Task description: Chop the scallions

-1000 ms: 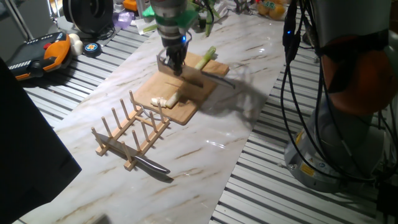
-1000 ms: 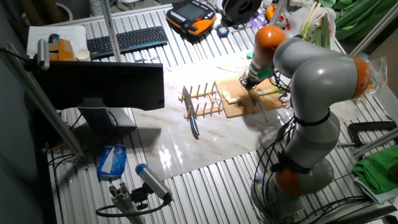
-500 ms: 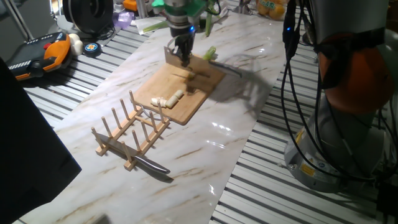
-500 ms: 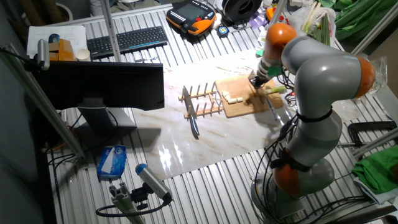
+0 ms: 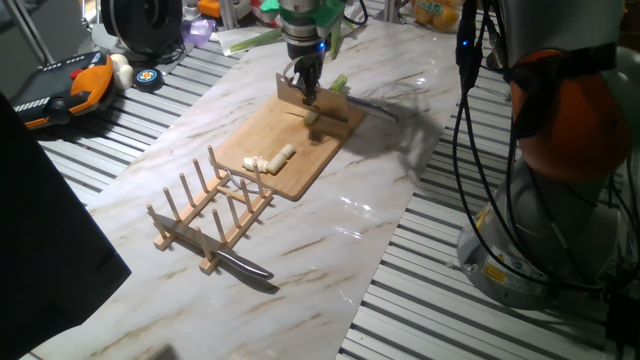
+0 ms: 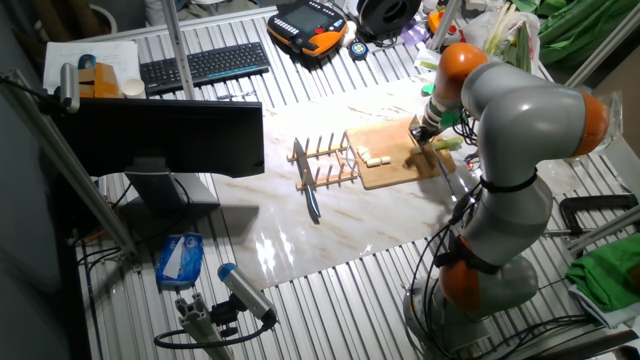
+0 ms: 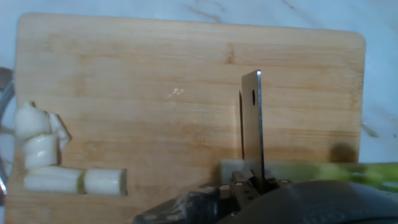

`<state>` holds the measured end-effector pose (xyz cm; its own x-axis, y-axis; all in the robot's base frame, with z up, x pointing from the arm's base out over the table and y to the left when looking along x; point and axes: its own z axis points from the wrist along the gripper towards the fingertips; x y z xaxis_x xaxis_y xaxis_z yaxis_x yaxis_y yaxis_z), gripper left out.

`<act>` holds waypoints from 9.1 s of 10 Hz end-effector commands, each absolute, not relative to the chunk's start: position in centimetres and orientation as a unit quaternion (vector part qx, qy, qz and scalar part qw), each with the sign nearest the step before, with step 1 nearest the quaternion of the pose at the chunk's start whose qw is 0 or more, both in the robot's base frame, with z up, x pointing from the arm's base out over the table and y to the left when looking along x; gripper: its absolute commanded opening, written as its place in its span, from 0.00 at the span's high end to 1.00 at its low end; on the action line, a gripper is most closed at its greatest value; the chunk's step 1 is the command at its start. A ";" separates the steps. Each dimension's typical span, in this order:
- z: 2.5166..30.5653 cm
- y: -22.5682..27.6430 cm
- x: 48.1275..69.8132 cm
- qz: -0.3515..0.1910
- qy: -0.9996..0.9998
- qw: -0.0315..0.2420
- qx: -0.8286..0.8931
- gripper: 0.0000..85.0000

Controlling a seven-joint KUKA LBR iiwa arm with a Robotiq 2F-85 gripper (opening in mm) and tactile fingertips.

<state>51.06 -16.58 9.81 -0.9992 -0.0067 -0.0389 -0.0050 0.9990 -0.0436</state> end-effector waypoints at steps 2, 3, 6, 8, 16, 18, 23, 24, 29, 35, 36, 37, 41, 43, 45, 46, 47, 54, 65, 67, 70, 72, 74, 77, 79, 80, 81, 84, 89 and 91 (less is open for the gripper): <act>9.9 -16.8 51.1 -0.022 1.000 0.019 -0.003 0.99; 9.8 -16.8 51.2 -0.024 1.000 0.019 -0.002 0.99; 9.0 -16.9 51.9 -0.023 1.000 0.017 -0.003 0.99; 8.4 -16.6 52.4 -0.021 1.000 0.016 -0.004 0.99; 8.4 -16.2 52.5 -0.016 1.000 0.016 -0.005 0.99; 8.3 -15.8 52.6 -0.014 1.000 0.017 -0.004 0.99; 9.8 -13.7 52.5 -0.012 1.000 0.014 0.003 0.99; 9.6 -13.4 52.5 -0.014 1.000 0.015 0.003 0.99; 9.7 -13.9 52.5 -0.029 0.999 0.020 -0.001 0.99; 8.5 -14.5 52.7 -0.025 0.999 0.021 -0.002 0.99; 8.2 -14.6 52.7 -0.023 1.000 0.021 -0.001 0.99; 8.1 -14.4 52.7 -0.022 1.000 0.021 -0.001 0.99; 8.1 -14.1 52.8 -0.018 1.000 0.020 -0.001 0.99; 8.2 -14.0 52.7 -0.018 1.000 0.019 -0.001 0.99; 8.1 -14.0 52.7 -0.017 1.000 0.019 -0.001 0.99; 8.1 -13.9 52.7 -0.015 1.000 0.018 -0.001 0.99; 8.1 -13.7 52.7 -0.009 1.000 0.015 0.001 0.99; 8.2 -11.9 52.0 -0.009 1.000 0.016 0.006 0.99; 9.0 -9.5 51.7 -0.008 1.000 0.019 0.012 0.99; 9.0 -9.1 51.5 -0.010 1.000 0.022 0.013 0.99; 9.8 -10.1 51.3 -0.013 1.000 0.025 -0.001 0.99; 10.1 -10.6 51.1 -0.014 1.000 0.027 -0.008 0.99; 10.2 -10.6 50.9 -0.012 1.000 0.028 -0.007 0.99; 9.4 -10.6 51.1 -0.013 1.000 0.023 -0.005 0.99; 8.1 -11.0 50.9 -0.012 1.000 0.024 -0.007 0.99; 8.1 -11.2 50.7 -0.018 1.000 0.022 -0.010 0.99; 8.5 -11.4 50.6 -0.020 1.000 0.018 -0.011 0.99; 8.9 -11.5 50.2 -0.021 1.000 0.015 -0.010 0.99; 9.0 -10.9 50.8 -0.012 1.000 0.022 -0.007 0.94; 9.1 -10.8 50.9 -0.012 1.000 0.022 -0.007 0.86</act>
<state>50.89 -10.82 9.11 -0.9990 -0.0138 -0.0433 -0.0128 0.9996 -0.0234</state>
